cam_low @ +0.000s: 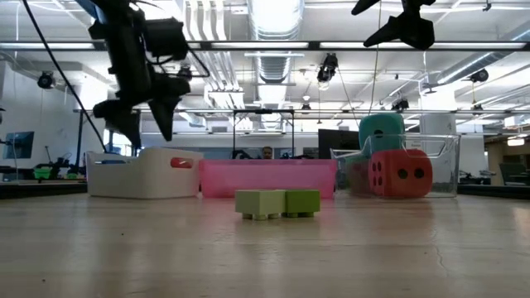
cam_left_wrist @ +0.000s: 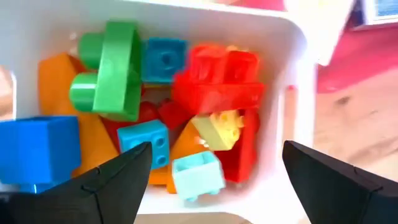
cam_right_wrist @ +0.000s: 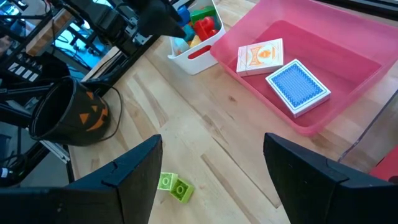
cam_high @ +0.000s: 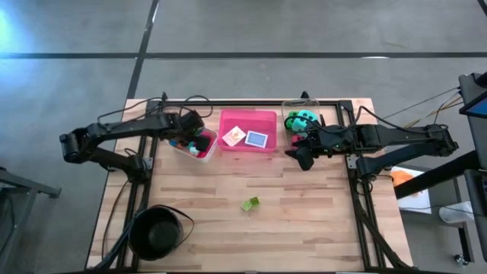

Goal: Pick & Place Toys
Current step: Put the light green game piece into the white bin

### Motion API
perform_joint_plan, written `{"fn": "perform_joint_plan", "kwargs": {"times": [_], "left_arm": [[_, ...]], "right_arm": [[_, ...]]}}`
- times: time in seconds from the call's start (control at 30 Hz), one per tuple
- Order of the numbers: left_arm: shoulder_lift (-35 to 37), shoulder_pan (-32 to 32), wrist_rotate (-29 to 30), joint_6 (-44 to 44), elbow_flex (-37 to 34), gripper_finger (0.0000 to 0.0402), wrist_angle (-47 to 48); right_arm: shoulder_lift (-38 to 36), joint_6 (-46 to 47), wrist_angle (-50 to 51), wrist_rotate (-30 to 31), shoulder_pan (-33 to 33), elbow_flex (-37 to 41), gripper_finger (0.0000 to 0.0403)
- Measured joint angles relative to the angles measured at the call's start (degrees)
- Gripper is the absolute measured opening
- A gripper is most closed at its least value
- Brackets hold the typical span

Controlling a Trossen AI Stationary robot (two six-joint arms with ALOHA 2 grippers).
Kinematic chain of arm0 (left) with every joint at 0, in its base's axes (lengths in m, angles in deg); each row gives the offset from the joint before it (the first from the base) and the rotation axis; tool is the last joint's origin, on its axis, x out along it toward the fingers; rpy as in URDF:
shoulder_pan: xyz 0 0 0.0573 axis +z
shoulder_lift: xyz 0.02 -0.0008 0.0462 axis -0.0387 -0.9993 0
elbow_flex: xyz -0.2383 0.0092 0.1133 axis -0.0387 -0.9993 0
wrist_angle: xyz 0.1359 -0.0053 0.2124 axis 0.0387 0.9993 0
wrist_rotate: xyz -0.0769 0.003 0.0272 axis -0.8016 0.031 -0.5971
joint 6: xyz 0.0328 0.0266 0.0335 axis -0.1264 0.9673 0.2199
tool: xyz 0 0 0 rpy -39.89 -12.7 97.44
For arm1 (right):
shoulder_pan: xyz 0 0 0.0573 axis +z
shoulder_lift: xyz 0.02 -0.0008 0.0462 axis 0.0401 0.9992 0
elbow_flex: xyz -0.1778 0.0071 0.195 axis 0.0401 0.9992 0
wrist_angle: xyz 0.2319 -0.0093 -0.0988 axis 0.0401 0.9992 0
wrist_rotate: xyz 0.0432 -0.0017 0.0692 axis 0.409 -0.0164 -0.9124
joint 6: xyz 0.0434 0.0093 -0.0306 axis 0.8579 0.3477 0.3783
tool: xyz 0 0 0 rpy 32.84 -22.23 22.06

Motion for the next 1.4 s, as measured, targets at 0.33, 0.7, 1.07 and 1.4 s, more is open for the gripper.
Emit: {"fn": "perform_joint_plan", "kwargs": {"times": [0.33, 0.7, 1.07, 1.4], "left_arm": [[0.0, -4.3, -1.4, 3.8, 4.1, 0.0364, 2.0], [0.0, -30.1, 4.0, 14.6, -4.8, 0.0364, -36.2], [-7.2, -40.3, 8.9, 12.3, -5.7, 0.0362, -43.9], [-19.1, -41.6, -2.5, 35.5, -0.3, 0.0362, -44.7]], "right_arm": [[0.0, 0.7, 0.0, 0.0, 0.0, 0.0, 0.0271], [0.0, 1.2, 0.0, 0.0, 0.0, 0.0, 0.0271], [0.0, 1.7, -0.1, 0.2, 0.0, 0.0, 0.0271], [0.0, 3.1, -0.6, 0.0, 0.0, 0.0, 0.0271]]}}
